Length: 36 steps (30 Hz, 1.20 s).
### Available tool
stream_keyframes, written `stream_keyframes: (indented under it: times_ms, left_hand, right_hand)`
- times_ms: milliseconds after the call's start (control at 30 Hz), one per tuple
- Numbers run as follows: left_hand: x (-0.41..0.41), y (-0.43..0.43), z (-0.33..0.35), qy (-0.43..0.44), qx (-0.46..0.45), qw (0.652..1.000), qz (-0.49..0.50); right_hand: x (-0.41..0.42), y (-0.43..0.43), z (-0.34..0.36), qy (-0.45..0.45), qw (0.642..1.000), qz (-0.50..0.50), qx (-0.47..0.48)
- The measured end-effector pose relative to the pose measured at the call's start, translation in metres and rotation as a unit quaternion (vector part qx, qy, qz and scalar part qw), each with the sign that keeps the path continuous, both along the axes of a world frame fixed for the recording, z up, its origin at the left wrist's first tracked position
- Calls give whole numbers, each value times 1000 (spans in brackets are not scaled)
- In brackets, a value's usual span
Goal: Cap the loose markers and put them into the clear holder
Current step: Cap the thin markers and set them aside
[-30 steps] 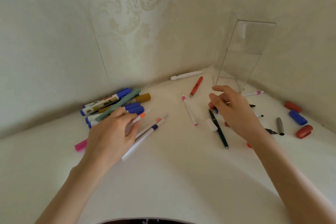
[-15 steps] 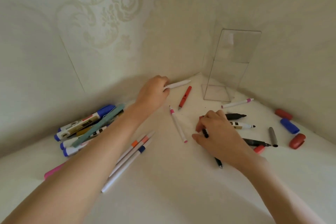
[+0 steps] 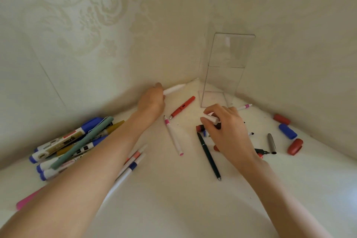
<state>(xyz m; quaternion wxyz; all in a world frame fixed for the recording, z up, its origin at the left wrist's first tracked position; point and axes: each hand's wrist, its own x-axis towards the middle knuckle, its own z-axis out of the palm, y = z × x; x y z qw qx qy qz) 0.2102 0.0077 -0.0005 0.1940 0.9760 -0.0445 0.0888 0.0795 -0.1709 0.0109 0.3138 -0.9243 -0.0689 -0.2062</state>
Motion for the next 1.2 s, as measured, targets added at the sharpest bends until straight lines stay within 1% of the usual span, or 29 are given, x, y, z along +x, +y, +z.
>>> stream_keyframes:
  times_ms: [33,67,100,133,167,200,233,300,400,567,633,667,700,767,800,867,900,933,967,1033,1133,1200]
  left_hand:
    - [-11,3,7,15,-49,999,-10]
    - [-25,7,14,23,-104,994,-29]
    - [-41,11,21,21,-155,987,-45]
    - [-60,14,27,12,-195,979,-56]
    - [-81,18,32,-2,-221,973,-68]
    - [-101,21,34,-24,-236,968,-83]
    - [-120,24,34,-51,-240,964,-102]
    - [-148,27,27,-107,-246,953,-142]
    - [-164,27,15,-139,-261,941,-166]
    - [-166,26,7,-135,-238,948,-164]
    - [-166,27,4,-137,-229,950,-166]
    - [-165,27,3,-137,-227,950,-163]
    - [-166,28,2,-137,-226,951,-161]
    - [-166,28,2,-131,-215,955,-156]
    - [-166,28,2,-130,-207,957,-154]
    - [-169,28,3,-135,-192,960,-151]
    - [-170,27,4,-131,-193,960,-153]
    - [-172,25,5,-121,-204,958,-159]
    - [-173,24,7,-109,-223,955,-164]
    - [-176,20,9,-91,-252,950,-163]
    - [-182,17,9,-101,-258,950,-144]
    - [-185,18,9,-112,-252,952,-135]
  right_hand:
    - [1,-1,1,31,997,6,70]
    - [1,-2,3,66,984,23,166]
    - [2,-3,5,93,955,51,275]
    - [2,-4,6,110,917,77,377]
    - [2,-5,7,121,875,99,459]
    - [2,-6,9,131,836,122,518]
    - [1,-6,10,140,806,144,556]
    - [-1,-4,12,159,770,191,588]
    - [-4,1,13,176,748,252,588]
    - [-5,1,11,175,738,278,589]
    - [-4,-1,10,174,746,276,581]
    - [-4,-1,11,173,755,276,569]
    - [-4,-1,11,173,767,275,553]
    - [-5,-2,14,163,804,272,503]
    - [-7,-1,15,150,831,268,464]
    - [-13,1,17,99,898,248,350]
    - [-15,3,18,73,920,238,302]
    - [-17,6,18,53,928,232,285]
    - [-19,10,18,37,926,228,300]
    - [-21,17,16,18,907,213,364]
    - [-23,31,12,17,883,175,436]
    - [-26,39,11,15,870,159,466]
